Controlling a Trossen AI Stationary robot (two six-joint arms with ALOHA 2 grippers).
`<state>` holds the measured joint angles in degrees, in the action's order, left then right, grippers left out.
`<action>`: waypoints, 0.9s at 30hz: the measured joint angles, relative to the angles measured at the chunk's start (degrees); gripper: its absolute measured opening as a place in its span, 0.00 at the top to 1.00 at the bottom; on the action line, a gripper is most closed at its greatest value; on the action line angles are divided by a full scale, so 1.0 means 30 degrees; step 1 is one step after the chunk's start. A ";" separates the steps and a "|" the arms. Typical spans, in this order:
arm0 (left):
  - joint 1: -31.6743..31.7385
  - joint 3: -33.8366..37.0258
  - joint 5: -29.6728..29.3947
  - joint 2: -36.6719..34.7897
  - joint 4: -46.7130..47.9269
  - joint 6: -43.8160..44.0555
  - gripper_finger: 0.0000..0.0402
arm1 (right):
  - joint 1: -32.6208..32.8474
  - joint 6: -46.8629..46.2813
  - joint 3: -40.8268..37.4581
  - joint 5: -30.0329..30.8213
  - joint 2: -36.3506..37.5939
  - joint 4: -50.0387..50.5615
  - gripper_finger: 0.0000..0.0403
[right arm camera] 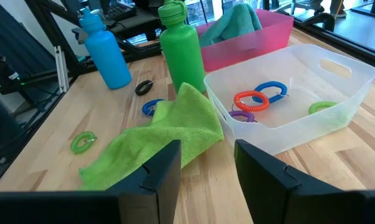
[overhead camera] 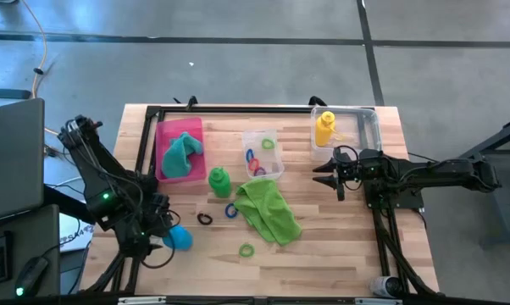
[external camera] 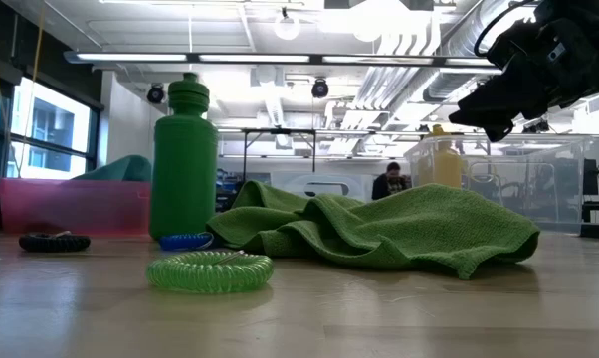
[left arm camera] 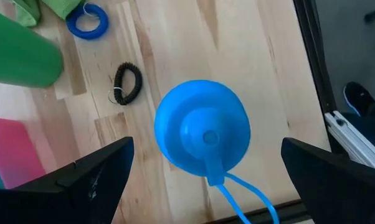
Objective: Pick & Place Sports Items
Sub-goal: Put the blue water bottle into the right transparent bin
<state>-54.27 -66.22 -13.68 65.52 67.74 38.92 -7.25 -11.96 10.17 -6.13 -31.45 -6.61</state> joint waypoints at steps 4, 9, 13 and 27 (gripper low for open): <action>0.0132 0.0000 -0.0040 0.0197 -0.0062 -0.0021 0.01 | 0.0000 -0.0003 0.0004 0.0000 0.0003 0.0000 0.65; 0.0451 0.0000 -0.0057 0.0516 -0.0350 -0.0415 0.01 | 0.0005 -0.0003 0.0000 0.0000 0.0003 0.0000 0.65; 0.0736 0.0000 -0.0011 0.0625 -0.0435 -0.0459 0.01 | 0.0001 -0.0003 0.0006 -0.0007 -0.0003 0.0001 0.65; 0.1737 0.0022 0.1109 0.0644 -0.0443 -0.1399 0.01 | 0.0007 -0.0003 0.0003 -0.0003 0.0003 0.0000 0.65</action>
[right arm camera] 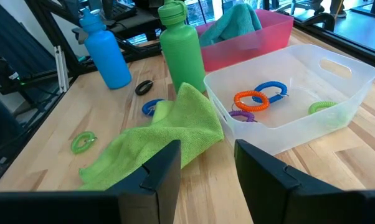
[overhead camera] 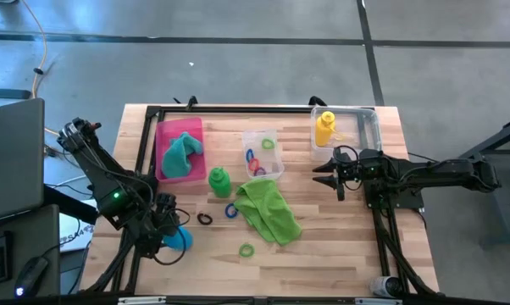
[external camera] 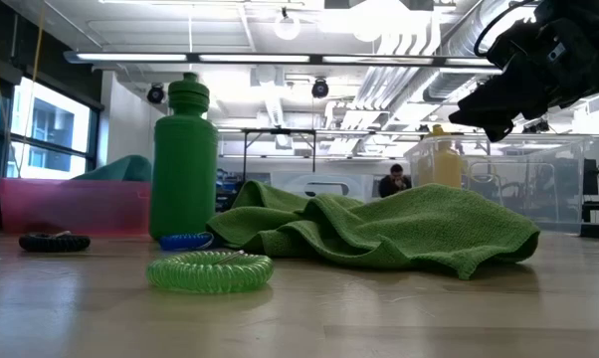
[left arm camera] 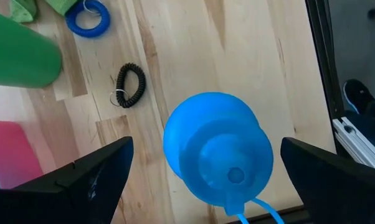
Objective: Pick & Place Sports Items
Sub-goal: Put the blue water bottle into the right transparent bin
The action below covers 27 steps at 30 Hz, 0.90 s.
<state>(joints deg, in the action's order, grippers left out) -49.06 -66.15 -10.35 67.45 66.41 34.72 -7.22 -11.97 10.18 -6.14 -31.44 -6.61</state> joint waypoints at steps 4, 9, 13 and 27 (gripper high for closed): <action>0.0000 0.0000 0.0048 0.0088 -0.0006 0.0000 0.01 | -0.0007 0.0000 0.0001 -0.0001 -0.0001 0.0000 0.65; 0.0000 0.0015 0.0146 0.0690 -0.0075 -0.0007 0.01 | 0.0000 0.0005 0.0005 -0.0005 0.0000 0.0000 0.65; 0.0183 0.0015 0.0343 0.1080 -0.0240 -0.0129 0.01 | -0.0002 0.0002 0.0005 0.0003 0.0000 0.0002 0.65; 0.1268 0.0015 0.2033 0.1176 0.0245 -0.0801 0.01 | 0.0000 0.0000 -0.0003 -0.0004 0.0000 0.0000 0.65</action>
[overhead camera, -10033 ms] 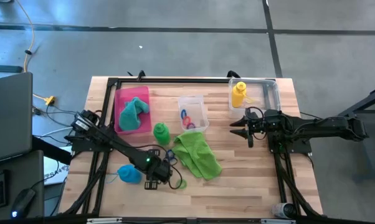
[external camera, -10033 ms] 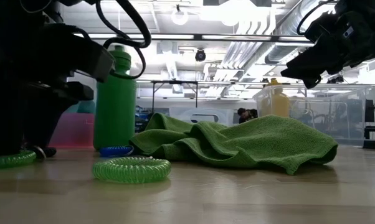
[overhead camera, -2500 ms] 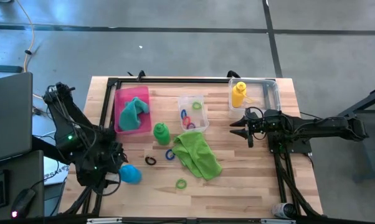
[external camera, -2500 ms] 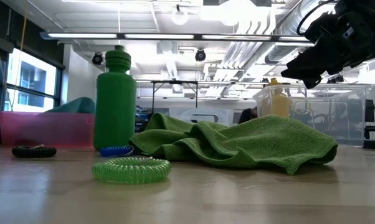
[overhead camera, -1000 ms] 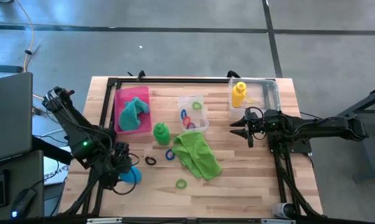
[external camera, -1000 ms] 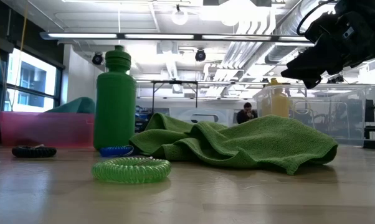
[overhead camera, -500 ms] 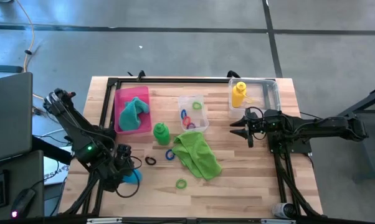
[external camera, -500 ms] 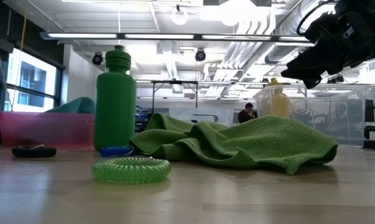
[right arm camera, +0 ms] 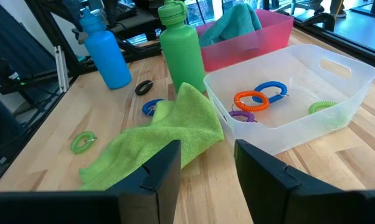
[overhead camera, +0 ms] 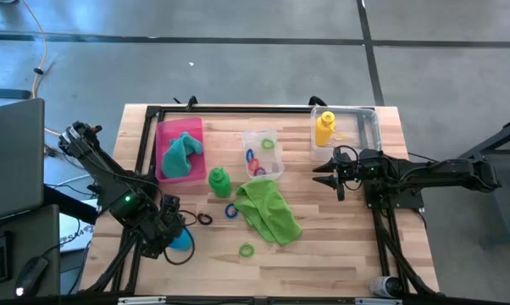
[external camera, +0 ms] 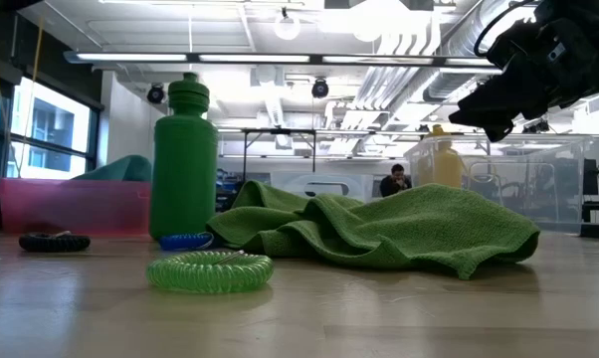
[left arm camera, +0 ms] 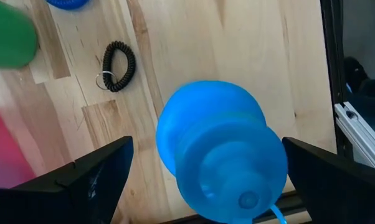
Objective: Pick & Place Sports Items
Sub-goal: Put the blue water bottle into the right transparent bin
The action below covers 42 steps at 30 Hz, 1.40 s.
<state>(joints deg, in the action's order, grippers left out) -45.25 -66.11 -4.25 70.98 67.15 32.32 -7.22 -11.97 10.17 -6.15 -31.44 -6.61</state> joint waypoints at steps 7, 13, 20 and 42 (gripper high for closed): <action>0.0000 0.0000 0.0007 0.0000 0.0039 0.0000 0.05 | 0.0000 0.0000 0.0007 0.0007 -0.0007 0.0000 0.65; 0.0000 0.0000 0.0007 0.0000 -0.0063 0.0022 0.18 | -0.0007 0.0000 0.0007 0.0007 -0.0001 0.0000 0.65; 0.0154 0.0000 0.0007 0.0000 -0.0269 0.0036 0.31 | -0.0007 0.0001 0.0004 0.0003 -0.0007 0.0000 0.65; 0.0947 0.0000 -0.0166 -0.0133 -0.0500 0.0087 0.47 | -0.0007 0.0000 0.0007 0.0006 0.0000 0.0000 0.65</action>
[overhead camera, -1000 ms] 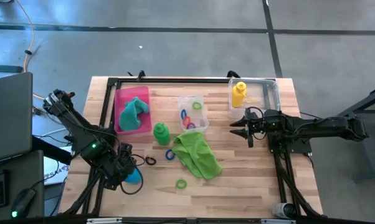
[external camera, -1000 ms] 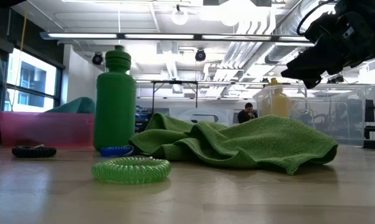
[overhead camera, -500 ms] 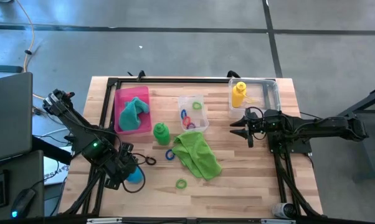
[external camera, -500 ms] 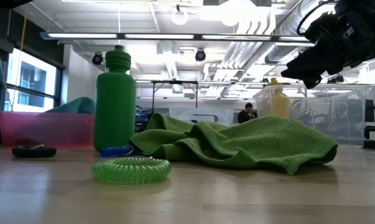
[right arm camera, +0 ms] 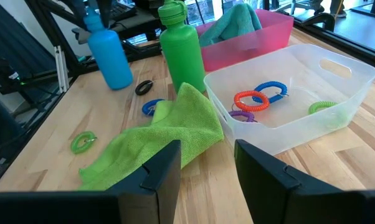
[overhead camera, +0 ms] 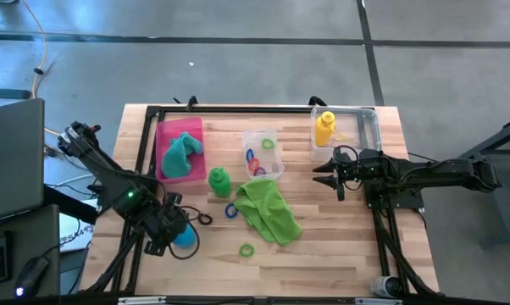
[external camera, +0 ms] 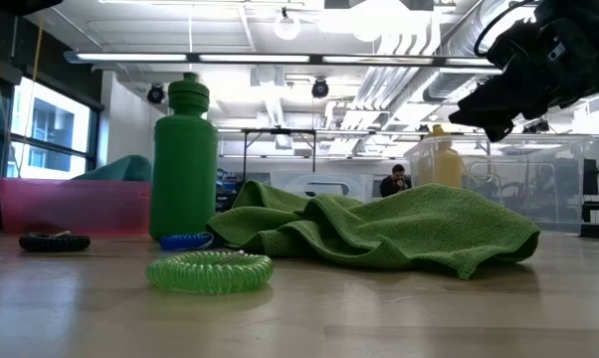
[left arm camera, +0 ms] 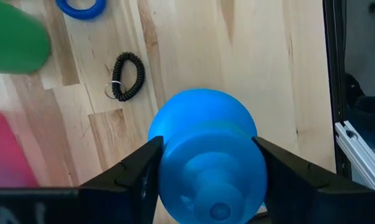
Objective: Pick & Place Sports Items
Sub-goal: Put the blue water bottle into the right transparent bin
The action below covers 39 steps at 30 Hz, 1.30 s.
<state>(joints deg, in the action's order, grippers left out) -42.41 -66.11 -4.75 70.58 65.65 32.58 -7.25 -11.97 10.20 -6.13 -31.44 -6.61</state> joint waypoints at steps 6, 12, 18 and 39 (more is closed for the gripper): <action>0.0653 -0.0036 -0.0002 -0.0624 -0.0112 -0.0008 0.47 | 0.0005 0.0000 0.0000 -0.0004 -0.0007 0.0000 0.65; 0.1680 -0.0431 0.1151 -0.2046 -0.0075 -0.0680 0.47 | 0.0000 0.0007 -0.0007 -0.0006 -0.0007 0.0007 0.65; 0.2789 -0.1415 0.1676 -0.3060 0.0076 -0.1908 0.47 | 0.0002 0.0000 0.0000 -0.0004 -0.0007 0.0000 0.65; 0.7435 -0.8638 0.1283 0.3809 0.0975 -0.7494 0.47 | 0.0005 0.0000 -0.0001 -0.0006 -0.0007 0.0002 0.65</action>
<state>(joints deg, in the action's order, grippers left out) -20.11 -92.02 -0.90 82.01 68.57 10.10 -7.23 -11.97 10.19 -6.15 -31.46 -6.60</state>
